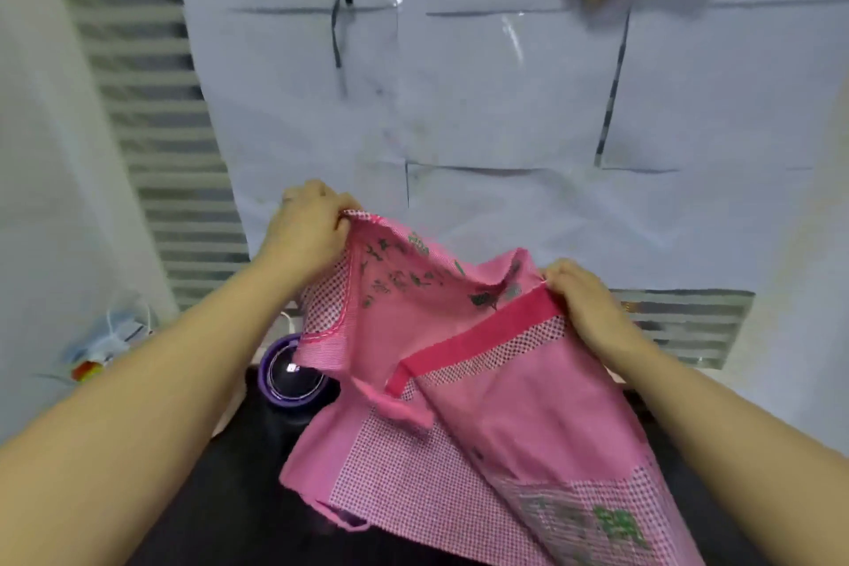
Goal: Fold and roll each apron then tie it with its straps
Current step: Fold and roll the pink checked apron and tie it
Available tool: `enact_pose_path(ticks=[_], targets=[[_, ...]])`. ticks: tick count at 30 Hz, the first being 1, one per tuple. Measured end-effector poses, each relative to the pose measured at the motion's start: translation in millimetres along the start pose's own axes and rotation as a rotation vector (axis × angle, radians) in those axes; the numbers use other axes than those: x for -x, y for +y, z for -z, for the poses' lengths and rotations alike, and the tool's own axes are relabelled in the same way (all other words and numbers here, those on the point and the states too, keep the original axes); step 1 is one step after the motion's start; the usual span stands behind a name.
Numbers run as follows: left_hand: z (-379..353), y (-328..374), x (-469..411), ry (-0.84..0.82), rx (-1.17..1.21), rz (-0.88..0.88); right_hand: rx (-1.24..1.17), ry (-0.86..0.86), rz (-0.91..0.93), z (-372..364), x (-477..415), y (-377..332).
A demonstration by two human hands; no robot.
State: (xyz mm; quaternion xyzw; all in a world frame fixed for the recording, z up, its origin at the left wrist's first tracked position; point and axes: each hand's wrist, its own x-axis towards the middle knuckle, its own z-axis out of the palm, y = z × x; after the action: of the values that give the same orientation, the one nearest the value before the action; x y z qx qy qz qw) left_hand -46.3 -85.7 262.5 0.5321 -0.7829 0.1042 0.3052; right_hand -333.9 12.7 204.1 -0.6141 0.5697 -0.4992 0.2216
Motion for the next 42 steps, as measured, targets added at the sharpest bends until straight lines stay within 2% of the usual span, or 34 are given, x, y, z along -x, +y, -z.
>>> enact_pose_path(ticks=[3,7,9,12,14,16,20,22,24,26,28,32,35,38,40,42], targets=[[23.8,2.1,-22.5,0.101,-0.242,0.078,0.051,-0.027,0.172,21.0,-5.1,-46.0],[37.1,6.8,-58.7,0.039,-0.203,0.203,0.061,-0.032,0.341,45.7,-4.9,-97.2],[32.4,20.8,-65.9,-0.015,0.019,0.196,0.016,-0.043,0.371,53.6,-3.7,-113.3],[2.8,54.0,-47.2,-0.267,0.628,0.161,0.001,-0.023,0.375,61.6,-4.5,-119.6],[-24.4,74.5,-24.4,-0.374,0.864,0.136,0.067,0.037,0.363,65.6,-6.9,-113.0],[-50.5,89.0,0.4,-0.342,0.925,0.116,0.102,0.096,0.316,67.5,-8.8,-101.1],[-80.0,109.1,62.6,-0.065,1.091,0.108,0.177,0.21,0.175,61.8,-9.7,-76.9],[-90.5,113.3,95.0,0.076,1.018,-0.001,0.213,0.236,0.114,56.1,-8.8,-65.8],[-98.2,114.4,125.2,0.133,0.868,-0.138,0.22,0.249,0.065,50.6,-7.8,-56.4],[-107.2,116.1,147.1,0.119,0.702,-0.258,0.215,0.272,0.042,47.1,-7.2,-50.5],[-115.2,121.3,161.0,0.029,0.555,-0.32,0.206,0.287,0.033,44.5,-6.0,-49.1],[-116.7,136.9,172.2,-0.291,0.507,-0.146,0.159,0.287,0.042,42.1,-0.5,-52.5],[-120.8,147.6,173.5,-0.336,0.616,-0.019,0.12,0.291,0.058,43.4,5.7,-60.1],[-115.6,160.3,170.7,-0.278,0.787,0.059,0.067,0.303,0.065,47.4,10.9,-68.0],[-114.2,166.5,168.1,-0.127,0.861,0.099,0.033,0.316,0.068,51.6,15.3,-72.2],[-121.2,166.3,167.8,0.001,0.82,0.127,-0.01,0.342,0.076,55.4,19.1,-76.1]])
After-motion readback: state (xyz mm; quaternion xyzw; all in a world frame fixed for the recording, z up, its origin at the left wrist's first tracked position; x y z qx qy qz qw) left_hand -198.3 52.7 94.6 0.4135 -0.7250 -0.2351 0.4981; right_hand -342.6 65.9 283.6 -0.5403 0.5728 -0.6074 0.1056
